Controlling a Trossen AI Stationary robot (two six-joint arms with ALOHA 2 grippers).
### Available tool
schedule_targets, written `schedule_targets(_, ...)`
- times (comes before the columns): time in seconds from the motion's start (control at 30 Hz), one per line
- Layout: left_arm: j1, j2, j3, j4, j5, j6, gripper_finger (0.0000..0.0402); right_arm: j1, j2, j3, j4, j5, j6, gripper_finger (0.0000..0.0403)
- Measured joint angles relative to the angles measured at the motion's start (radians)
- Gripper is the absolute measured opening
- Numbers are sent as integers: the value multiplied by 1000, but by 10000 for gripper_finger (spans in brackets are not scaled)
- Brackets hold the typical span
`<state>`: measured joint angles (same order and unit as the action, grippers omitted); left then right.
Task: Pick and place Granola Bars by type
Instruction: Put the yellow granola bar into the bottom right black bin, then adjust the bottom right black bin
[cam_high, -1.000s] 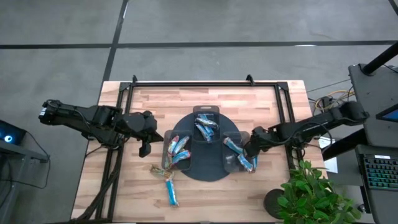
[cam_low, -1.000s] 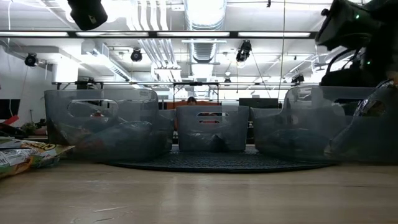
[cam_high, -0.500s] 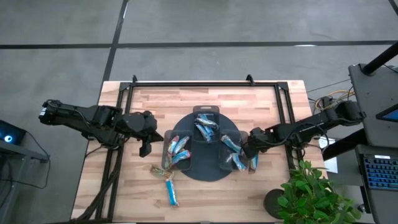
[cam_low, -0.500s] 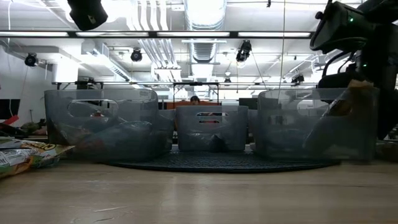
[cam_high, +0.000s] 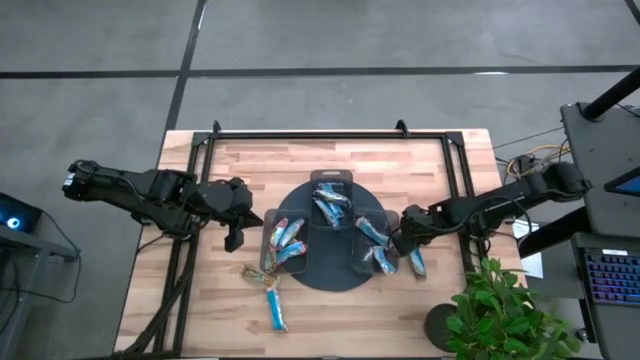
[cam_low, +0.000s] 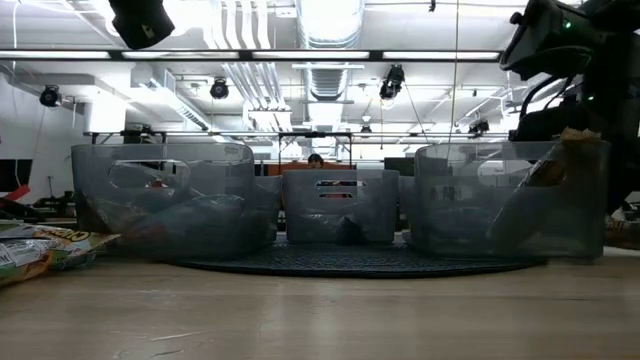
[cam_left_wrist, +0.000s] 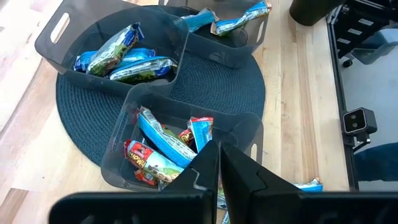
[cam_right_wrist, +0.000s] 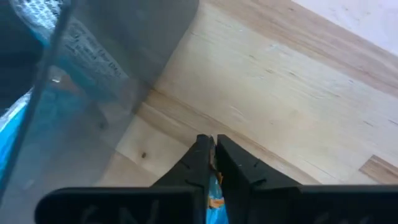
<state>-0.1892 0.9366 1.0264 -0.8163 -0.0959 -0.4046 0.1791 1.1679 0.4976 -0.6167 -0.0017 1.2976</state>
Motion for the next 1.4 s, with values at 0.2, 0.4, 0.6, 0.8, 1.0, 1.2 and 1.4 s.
schedule_targets(0.2, 0, 0, 0, -1, 0, 0, 0, -1, -116, 0, -119, 1, -8, 9)
schedule_targets(0.4, 0, 0, 0, -1, 0, 0, 0, -1, -260, 42, -183, 36, -25, 8)
schedule_targets(0.6, 0, 0, 0, 1, -3, 0, 0, -1, -361, 129, -188, 136, -65, 8)
schedule_targets(0.8, 0, 0, 0, 1, -9, 0, 0, -4, -379, 223, -196, 189, -126, 8)
schedule_targets(1.0, 0, 0, 0, 1, -11, 0, 0, -3, -341, 291, -233, 212, -172, 8)
schedule_targets(1.2, 0, 0, 0, 1, -11, -2, 0, -3, -305, 319, -318, 215, -176, 8)
schedule_targets(1.4, 0, 0, 0, 1, -11, -13, 0, -3, -269, 314, -386, 204, -152, 8)
